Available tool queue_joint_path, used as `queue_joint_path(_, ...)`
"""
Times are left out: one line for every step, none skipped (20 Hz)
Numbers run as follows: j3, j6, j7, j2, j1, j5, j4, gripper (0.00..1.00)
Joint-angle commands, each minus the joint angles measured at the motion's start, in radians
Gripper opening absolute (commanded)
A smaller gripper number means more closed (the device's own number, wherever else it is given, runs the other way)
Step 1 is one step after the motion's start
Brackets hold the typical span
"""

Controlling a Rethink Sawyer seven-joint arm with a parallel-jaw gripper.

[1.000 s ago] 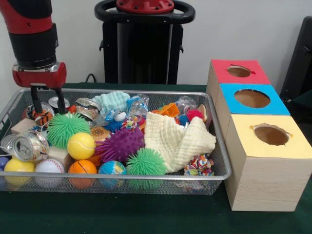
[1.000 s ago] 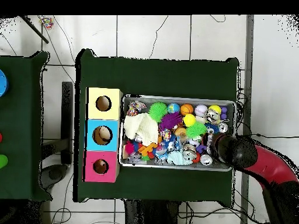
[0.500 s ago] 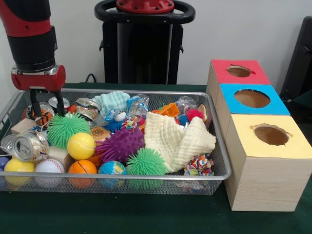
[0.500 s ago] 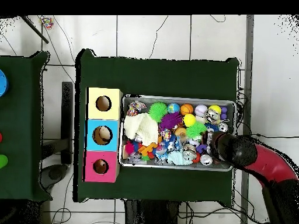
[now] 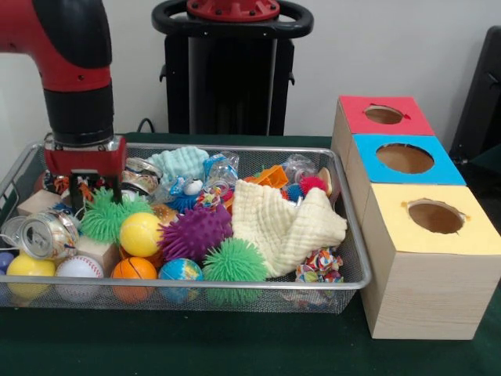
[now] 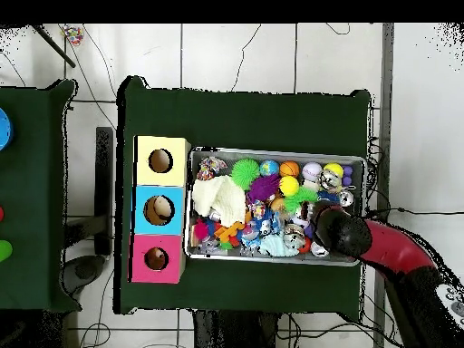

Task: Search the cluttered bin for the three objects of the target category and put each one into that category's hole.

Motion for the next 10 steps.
queue_joint_path(0.016, -0.105, 0.054, 0.153, -0.024, -0.084, 0.016, 1.00)
queue_joint_path(0.027, -0.116, 0.045, 0.166, -0.039, -0.088, 0.023, 1.00)
queue_joint_path(0.035, -0.122, 0.038, 0.174, -0.048, -0.091, 0.027, 1.00)
queue_joint_path(0.040, -0.125, 0.034, 0.179, -0.054, -0.093, 0.029, 1.00)
queue_joint_path(0.041, -0.129, 0.030, 0.182, -0.059, -0.097, 0.030, 1.00)
queue_joint_path(0.043, -0.132, 0.026, 0.184, -0.063, -0.100, 0.031, 1.00)
queue_joint_path(0.043, -0.134, 0.023, 0.187, -0.068, -0.103, 0.029, 1.00)
queue_joint_path(0.044, -0.134, 0.019, 0.187, -0.071, -0.105, 0.028, 1.00)
queue_joint_path(0.044, -0.133, 0.017, 0.183, -0.075, -0.107, 0.032, 1.00)
queue_joint_path(0.046, -0.129, 0.014, 0.177, -0.081, -0.107, 0.037, 1.00)
